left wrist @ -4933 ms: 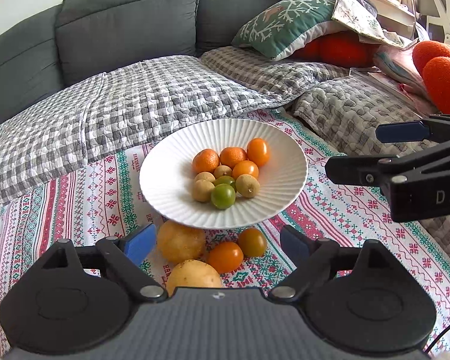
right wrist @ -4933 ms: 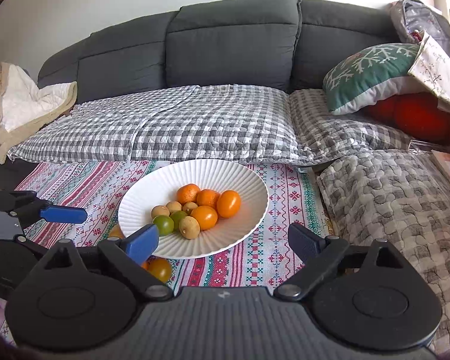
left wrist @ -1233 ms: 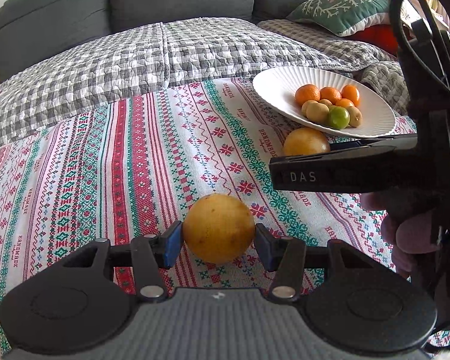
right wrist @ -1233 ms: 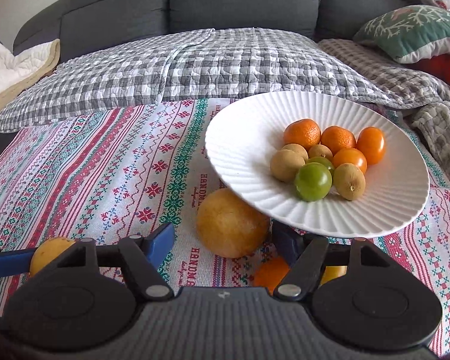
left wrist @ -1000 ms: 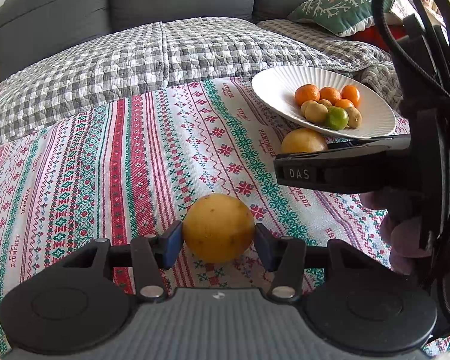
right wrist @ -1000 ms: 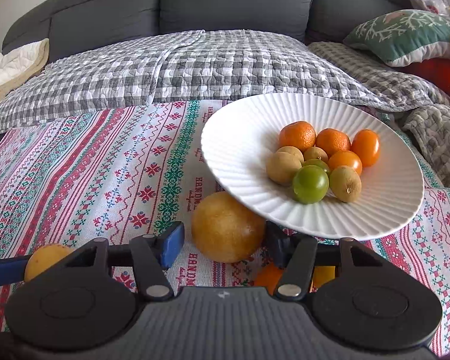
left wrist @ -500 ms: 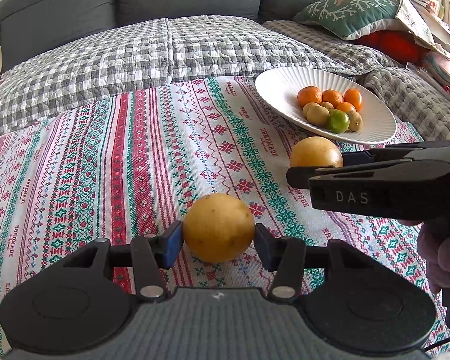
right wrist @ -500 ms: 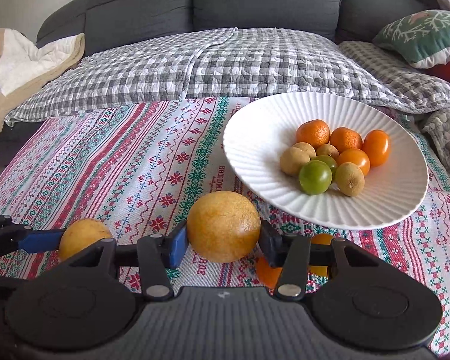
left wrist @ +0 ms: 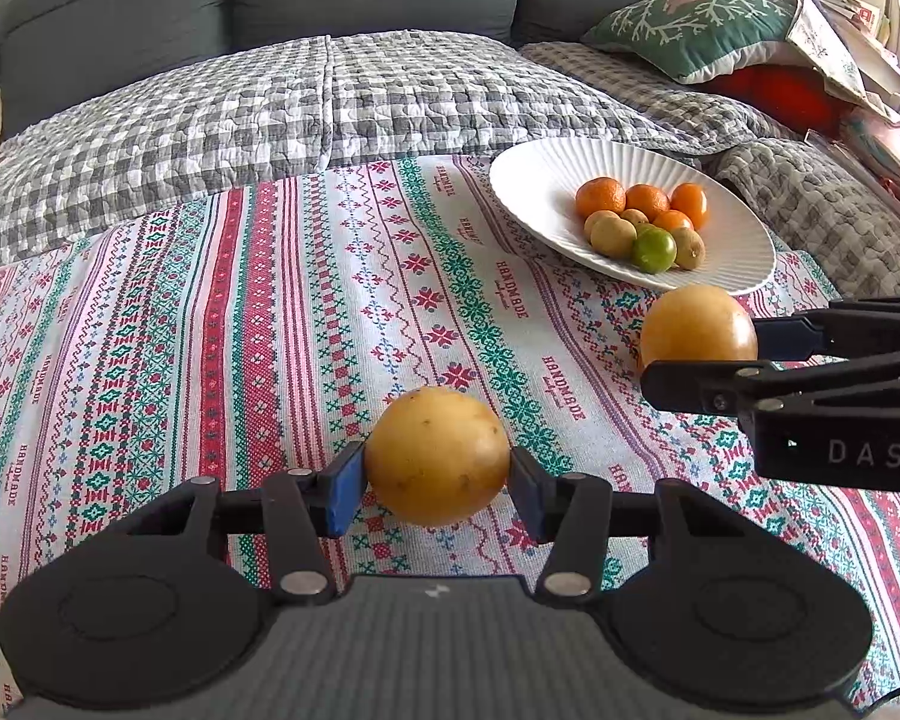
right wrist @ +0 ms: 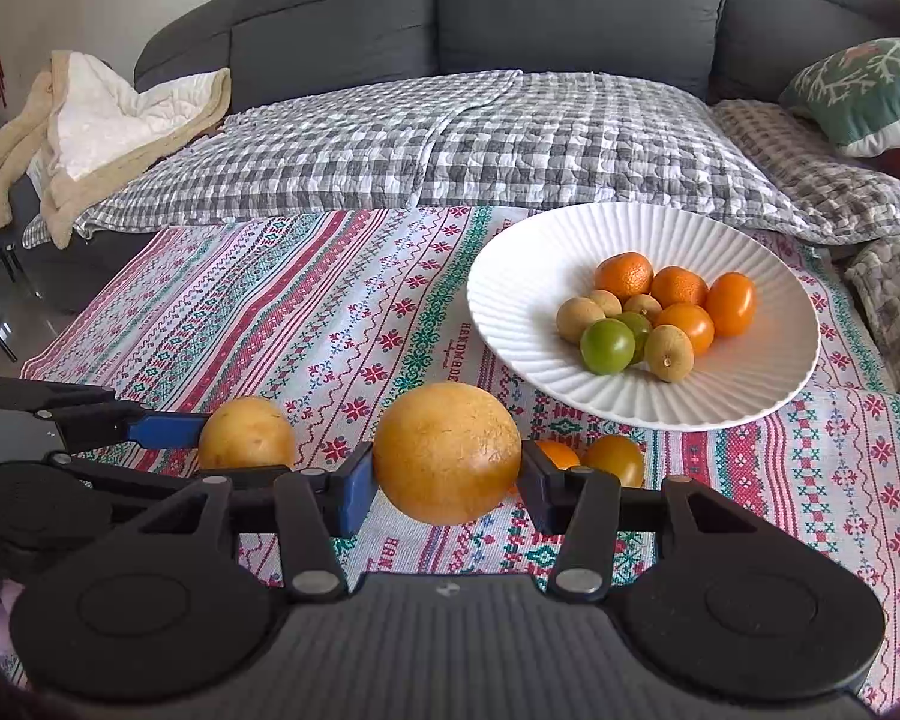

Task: Organize fruits
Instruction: 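Carry both large yellow fruits onto the white plate and open both tools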

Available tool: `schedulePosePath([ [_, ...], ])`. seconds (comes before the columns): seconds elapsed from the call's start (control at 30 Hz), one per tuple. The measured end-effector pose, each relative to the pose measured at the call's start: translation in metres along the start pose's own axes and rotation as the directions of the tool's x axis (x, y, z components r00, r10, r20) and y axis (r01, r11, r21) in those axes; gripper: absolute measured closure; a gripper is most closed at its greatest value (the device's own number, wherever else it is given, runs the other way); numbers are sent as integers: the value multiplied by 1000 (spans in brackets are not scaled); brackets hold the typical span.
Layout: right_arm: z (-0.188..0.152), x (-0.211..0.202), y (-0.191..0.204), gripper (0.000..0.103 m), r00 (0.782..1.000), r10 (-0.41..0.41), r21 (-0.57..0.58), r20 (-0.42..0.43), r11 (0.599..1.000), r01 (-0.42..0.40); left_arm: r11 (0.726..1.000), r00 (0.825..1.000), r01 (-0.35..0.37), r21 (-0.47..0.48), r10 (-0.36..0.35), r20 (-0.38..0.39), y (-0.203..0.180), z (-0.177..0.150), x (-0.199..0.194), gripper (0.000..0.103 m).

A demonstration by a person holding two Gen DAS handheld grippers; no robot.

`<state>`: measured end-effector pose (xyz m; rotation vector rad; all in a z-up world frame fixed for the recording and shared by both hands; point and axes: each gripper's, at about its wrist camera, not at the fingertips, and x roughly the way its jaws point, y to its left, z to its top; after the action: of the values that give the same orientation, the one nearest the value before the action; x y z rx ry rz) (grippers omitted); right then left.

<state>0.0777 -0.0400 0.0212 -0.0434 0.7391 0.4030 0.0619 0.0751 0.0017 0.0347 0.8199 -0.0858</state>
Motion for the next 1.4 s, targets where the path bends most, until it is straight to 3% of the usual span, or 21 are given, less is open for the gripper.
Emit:
schedulePosePath([
  [0.67,-5,-49,-71,57,996,-7,61,86,998,2,994,991,101,29,-103,82,-46,25,-10,61],
  [1.0,6,-52,-108,57,991,-26,159,131,987,5,994,989,111,16,-112,93,-69,42,2,61],
  [1.4,22,-35,-142,57,984,-54,301,168,954,1,985,989,117,-126,-104,102,-72,74,26,61],
])
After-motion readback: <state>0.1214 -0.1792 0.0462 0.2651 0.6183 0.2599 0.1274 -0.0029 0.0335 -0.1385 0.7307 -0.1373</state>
